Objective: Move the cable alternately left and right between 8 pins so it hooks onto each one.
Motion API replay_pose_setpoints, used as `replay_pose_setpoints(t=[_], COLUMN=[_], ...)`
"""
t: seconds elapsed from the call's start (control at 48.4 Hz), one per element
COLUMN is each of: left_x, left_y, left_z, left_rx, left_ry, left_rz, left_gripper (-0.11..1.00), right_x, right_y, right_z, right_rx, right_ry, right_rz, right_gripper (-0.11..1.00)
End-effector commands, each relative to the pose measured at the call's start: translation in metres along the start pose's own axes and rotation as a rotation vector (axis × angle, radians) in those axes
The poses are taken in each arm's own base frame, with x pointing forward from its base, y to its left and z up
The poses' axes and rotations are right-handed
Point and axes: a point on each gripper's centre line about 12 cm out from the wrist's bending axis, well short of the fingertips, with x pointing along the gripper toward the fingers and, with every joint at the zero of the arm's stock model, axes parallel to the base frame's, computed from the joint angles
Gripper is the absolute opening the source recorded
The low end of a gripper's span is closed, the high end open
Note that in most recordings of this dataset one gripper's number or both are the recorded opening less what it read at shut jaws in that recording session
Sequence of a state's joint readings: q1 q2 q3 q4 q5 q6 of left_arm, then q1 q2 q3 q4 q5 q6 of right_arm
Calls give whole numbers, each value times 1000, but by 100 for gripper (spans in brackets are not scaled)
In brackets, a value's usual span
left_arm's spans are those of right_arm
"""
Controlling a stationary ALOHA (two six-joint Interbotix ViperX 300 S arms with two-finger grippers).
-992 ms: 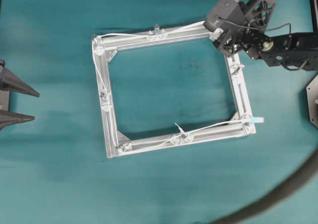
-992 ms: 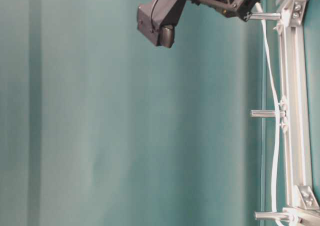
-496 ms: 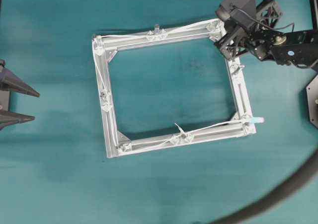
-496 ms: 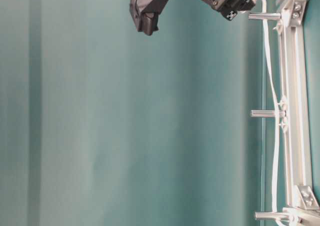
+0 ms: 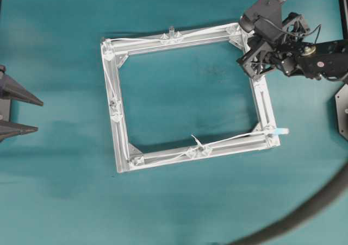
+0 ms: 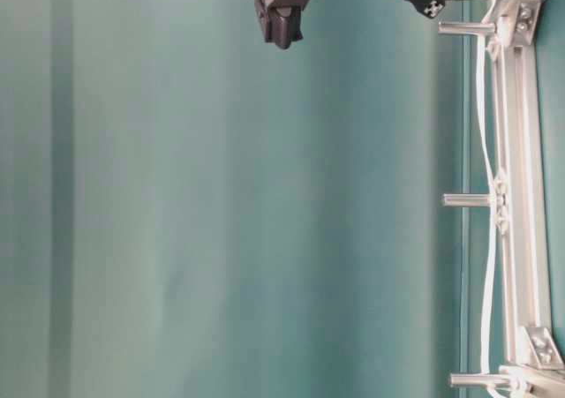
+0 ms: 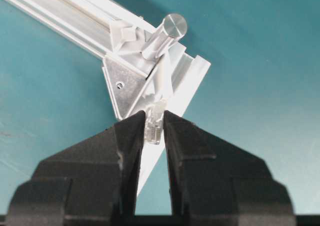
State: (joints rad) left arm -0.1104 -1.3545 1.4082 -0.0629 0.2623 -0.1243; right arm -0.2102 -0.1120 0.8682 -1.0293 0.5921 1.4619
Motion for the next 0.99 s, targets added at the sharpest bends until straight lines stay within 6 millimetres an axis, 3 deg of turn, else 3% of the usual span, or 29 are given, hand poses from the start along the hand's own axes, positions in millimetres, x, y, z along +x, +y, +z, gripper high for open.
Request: replay_pose_setpoints(t=[0.0,0.682,0.723,0.888,0.971], left_x=[0,0,0,0,0], left_y=[0,0,-1,0,0], left_z=[5,5,5,5,5], left_rx=[-9,-9,-9,-9,-9], left_ry=[-11,-13,-14,-11,-11], left_rz=[3,1,1,3,1], left_gripper=[72,72,72,72,72], right_x=[-7,-6,-6,-5,-5], right_y=[5,16,16,14,14], right_z=[8,-3,-3,-4,-5], right_rx=[11,76,78,79,77], right_ry=[-28,17,19,23,24], right_rz=[37,151,151,135,132], right_gripper=[14,14,19,66,69])
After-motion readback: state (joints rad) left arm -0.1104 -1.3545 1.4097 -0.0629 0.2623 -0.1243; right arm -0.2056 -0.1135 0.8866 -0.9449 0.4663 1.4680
